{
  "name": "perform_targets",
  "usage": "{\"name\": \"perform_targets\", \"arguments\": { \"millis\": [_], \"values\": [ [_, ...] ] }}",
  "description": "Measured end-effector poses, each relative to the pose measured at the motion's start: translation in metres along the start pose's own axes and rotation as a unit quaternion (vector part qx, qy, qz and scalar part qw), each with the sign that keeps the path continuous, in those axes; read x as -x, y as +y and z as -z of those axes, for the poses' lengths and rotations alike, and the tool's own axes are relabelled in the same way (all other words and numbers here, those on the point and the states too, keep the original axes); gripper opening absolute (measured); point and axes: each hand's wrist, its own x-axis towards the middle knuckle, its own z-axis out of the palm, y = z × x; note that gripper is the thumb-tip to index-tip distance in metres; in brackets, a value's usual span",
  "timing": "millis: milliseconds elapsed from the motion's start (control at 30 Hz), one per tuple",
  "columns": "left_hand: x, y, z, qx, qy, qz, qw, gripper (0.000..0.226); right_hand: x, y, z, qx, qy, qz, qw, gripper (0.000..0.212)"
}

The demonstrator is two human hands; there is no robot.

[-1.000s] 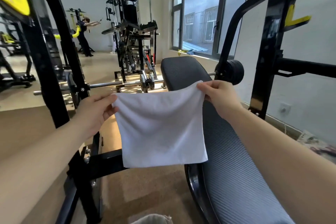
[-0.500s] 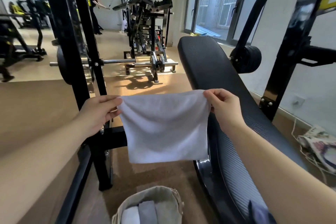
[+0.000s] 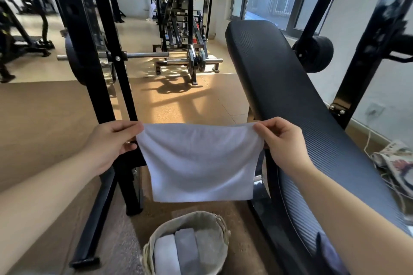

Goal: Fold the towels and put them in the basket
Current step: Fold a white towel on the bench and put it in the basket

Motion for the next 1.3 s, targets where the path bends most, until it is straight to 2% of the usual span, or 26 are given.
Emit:
{"name": "perform_targets", "arguments": {
  "millis": [167, 400, 500, 633, 733, 833, 967, 1067, 1133, 1233, 1300],
  "values": [
    [-0.001, -0.013, 0.003, -0.032, -0.018, 0.002, 0.999, 0.037, 0.012, 0.007, 0.006, -0.021, -0.013, -0.029, 0.999, 0.010],
    [-0.008, -0.027, 0.004, -0.051, -0.008, -0.010, 0.999, 0.015, 0.017, 0.008, 0.000, -0.033, -0.009, -0.055, 0.998, 0.009],
    [-0.010, -0.034, 0.008, -0.076, -0.003, -0.025, 0.997, 0.008, 0.018, 0.012, -0.001, -0.035, -0.014, -0.067, 0.997, 0.002],
    [-0.009, -0.039, 0.014, -0.202, -0.031, -0.068, 0.977, 0.020, 0.020, 0.021, -0.003, 0.019, -0.018, -0.091, 0.996, 0.019],
    [-0.006, -0.040, 0.017, -0.279, -0.052, -0.068, 0.956, 0.014, 0.023, 0.024, -0.003, 0.104, -0.057, -0.077, 0.990, 0.011],
    [-0.005, -0.044, 0.016, -0.278, -0.043, -0.042, 0.959, 0.008, 0.024, 0.025, -0.004, 0.145, -0.069, -0.069, 0.985, 0.007],
    [-0.004, -0.049, 0.007, -0.202, -0.020, 0.016, 0.979, 0.009, 0.025, 0.025, -0.009, 0.164, -0.082, -0.073, 0.980, 0.008],
    [-0.006, -0.052, -0.002, -0.184, 0.018, 0.052, 0.981, 0.007, 0.024, 0.028, -0.017, 0.166, -0.052, -0.127, 0.977, 0.008],
    [-0.004, -0.054, -0.012, -0.166, 0.028, 0.090, 0.982, 0.010, 0.024, 0.031, -0.026, 0.135, -0.022, -0.197, 0.971, 0.006],
    [0.002, -0.055, -0.032, -0.142, 0.029, 0.132, 0.981, 0.010, 0.029, 0.028, -0.044, 0.010, -0.006, -0.331, 0.944, 0.005],
    [0.009, -0.054, -0.049, -0.131, 0.006, 0.136, 0.982, 0.009, 0.034, 0.024, -0.056, -0.072, -0.014, -0.377, 0.923, 0.005]
  ]
}}
